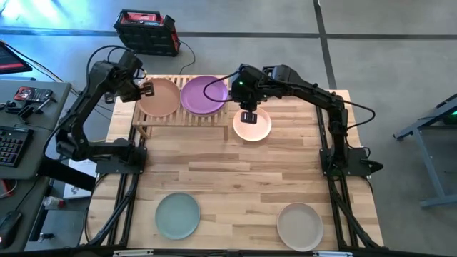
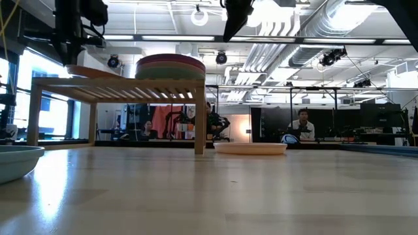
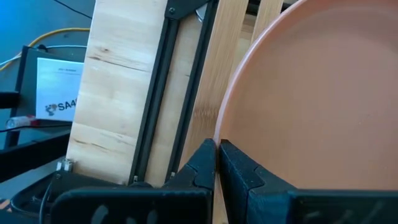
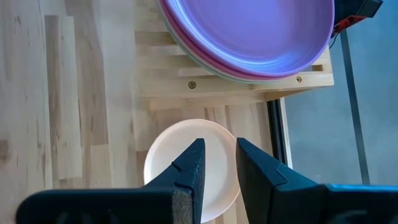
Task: Place and stack plates onto a shelf
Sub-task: Put the dark brown plate on the shelf, then stack the gray plate on top of the dark brown plate on the shelf
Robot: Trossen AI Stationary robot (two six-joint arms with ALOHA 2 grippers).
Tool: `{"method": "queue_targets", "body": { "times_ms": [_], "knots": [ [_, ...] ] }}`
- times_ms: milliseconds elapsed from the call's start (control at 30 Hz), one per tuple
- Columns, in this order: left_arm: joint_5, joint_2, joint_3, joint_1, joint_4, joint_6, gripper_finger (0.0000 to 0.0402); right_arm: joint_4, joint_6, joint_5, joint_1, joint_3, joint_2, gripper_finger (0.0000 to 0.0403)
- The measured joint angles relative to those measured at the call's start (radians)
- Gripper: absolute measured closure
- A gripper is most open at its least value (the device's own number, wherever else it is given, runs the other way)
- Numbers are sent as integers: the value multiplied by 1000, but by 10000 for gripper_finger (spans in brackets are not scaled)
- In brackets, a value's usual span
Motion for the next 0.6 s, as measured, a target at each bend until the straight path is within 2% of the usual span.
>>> {"method": "queue_targets", "body": {
  "times_ms": [600],
  "knots": [
    [23, 1, 0, 0, -2, 32, 357, -24, 4, 0, 0, 0, 0, 336]
  ]
}}
